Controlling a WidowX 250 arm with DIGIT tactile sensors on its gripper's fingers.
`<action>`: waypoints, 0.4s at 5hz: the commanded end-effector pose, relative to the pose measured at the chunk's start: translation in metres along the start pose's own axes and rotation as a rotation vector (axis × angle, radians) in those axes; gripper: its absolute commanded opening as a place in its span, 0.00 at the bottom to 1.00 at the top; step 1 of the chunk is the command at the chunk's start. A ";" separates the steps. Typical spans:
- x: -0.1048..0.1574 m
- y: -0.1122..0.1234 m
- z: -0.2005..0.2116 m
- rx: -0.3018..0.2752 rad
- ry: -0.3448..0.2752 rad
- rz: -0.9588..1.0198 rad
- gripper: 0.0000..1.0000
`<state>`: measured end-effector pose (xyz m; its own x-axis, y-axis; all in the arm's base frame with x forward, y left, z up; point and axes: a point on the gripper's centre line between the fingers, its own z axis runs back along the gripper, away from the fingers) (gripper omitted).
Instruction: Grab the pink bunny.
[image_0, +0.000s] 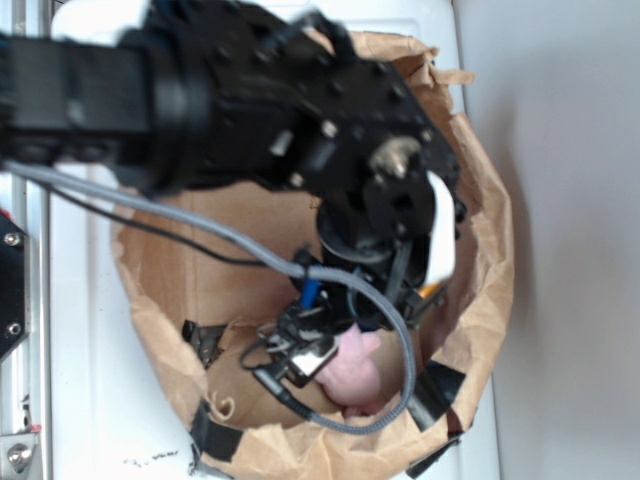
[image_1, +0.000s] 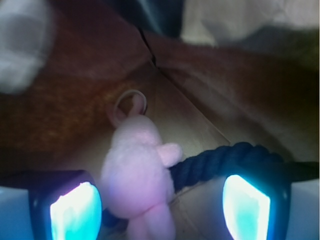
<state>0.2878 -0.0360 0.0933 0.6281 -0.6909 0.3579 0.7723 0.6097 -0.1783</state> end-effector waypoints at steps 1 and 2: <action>0.016 -0.007 -0.005 0.078 0.006 -0.051 1.00; 0.018 -0.013 -0.031 0.056 0.039 -0.093 1.00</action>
<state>0.2898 -0.0567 0.0586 0.5895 -0.7477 0.3056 0.8045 0.5775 -0.1389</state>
